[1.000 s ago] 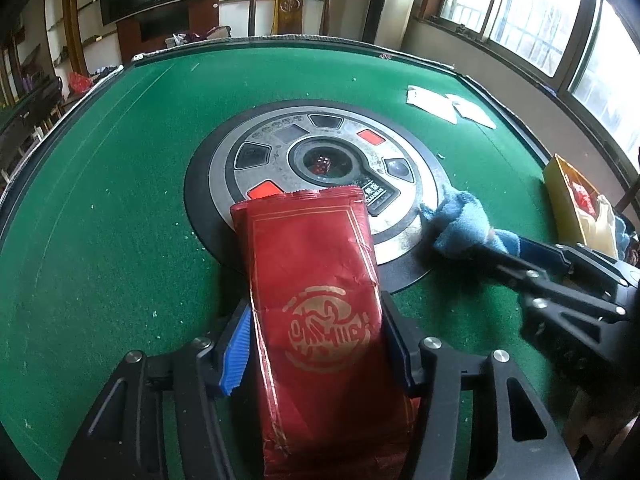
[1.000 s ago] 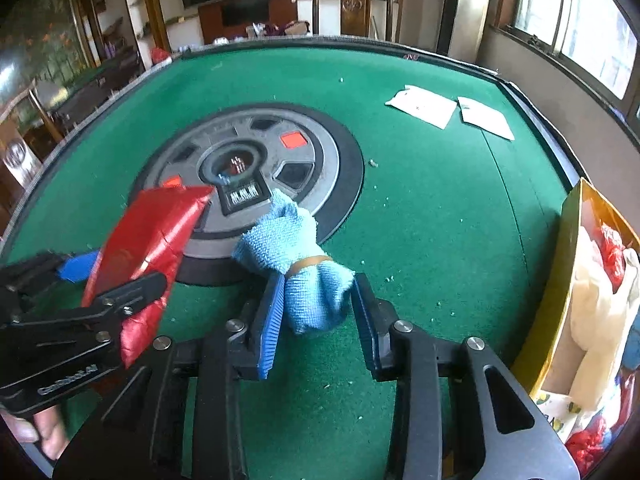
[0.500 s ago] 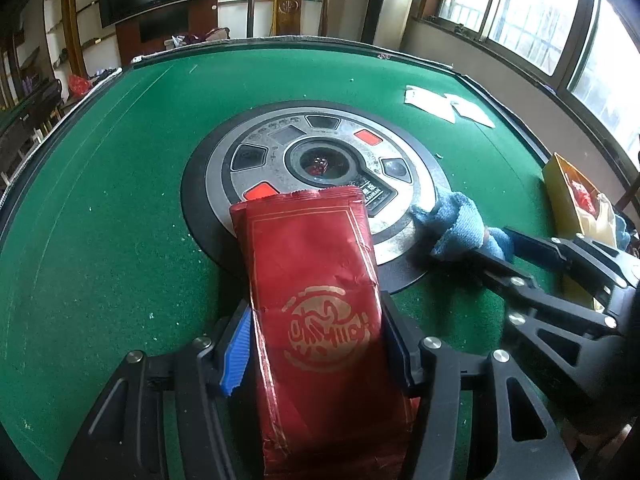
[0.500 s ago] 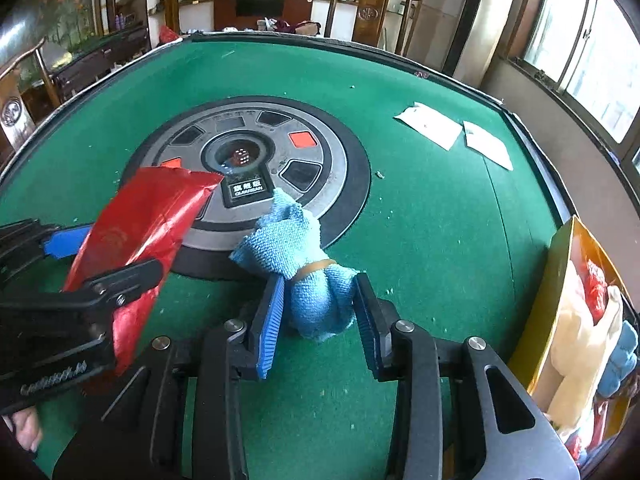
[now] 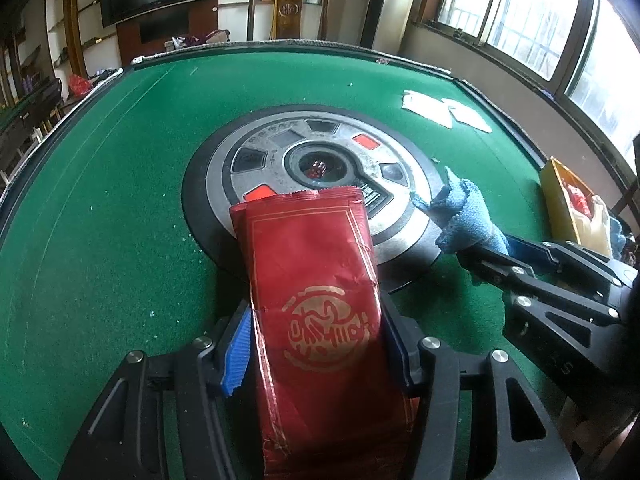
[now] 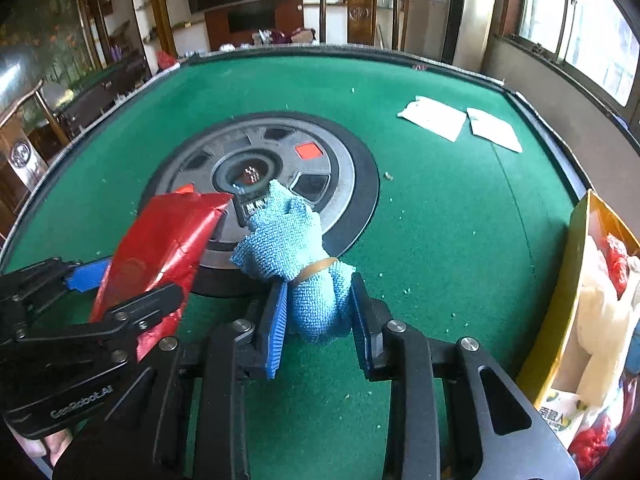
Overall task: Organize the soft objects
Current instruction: 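Hold the red pack with the left tool while the right tool lifts the blue cloth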
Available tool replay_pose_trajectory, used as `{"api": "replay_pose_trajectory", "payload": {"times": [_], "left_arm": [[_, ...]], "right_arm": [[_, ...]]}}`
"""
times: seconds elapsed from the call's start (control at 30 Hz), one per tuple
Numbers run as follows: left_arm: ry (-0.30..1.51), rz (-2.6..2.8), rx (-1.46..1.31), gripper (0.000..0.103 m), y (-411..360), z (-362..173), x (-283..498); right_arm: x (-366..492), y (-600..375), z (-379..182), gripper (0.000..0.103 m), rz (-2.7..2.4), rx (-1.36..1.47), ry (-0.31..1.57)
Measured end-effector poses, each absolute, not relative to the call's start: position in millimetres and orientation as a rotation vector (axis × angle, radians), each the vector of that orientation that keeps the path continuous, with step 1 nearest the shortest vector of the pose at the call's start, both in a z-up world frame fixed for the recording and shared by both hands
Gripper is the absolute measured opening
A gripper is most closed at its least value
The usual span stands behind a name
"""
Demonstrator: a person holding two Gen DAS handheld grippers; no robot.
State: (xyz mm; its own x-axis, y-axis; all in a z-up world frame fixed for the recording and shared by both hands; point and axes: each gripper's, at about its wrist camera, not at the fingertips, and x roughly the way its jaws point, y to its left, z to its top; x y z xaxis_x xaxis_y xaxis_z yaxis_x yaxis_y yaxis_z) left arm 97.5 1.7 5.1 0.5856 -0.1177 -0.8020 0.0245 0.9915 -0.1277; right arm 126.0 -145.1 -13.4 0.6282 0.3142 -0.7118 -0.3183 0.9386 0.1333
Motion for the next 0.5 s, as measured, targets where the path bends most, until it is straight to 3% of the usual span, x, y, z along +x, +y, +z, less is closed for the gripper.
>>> {"api": "replay_pose_trajectory", "payload": {"times": [0.5], "left_arm": [[0.739, -0.049, -0.034, 0.057, -13, 33, 79]], "right_arm": [[118, -169, 5, 0.028, 0.377, 0.100, 0.750]]}}
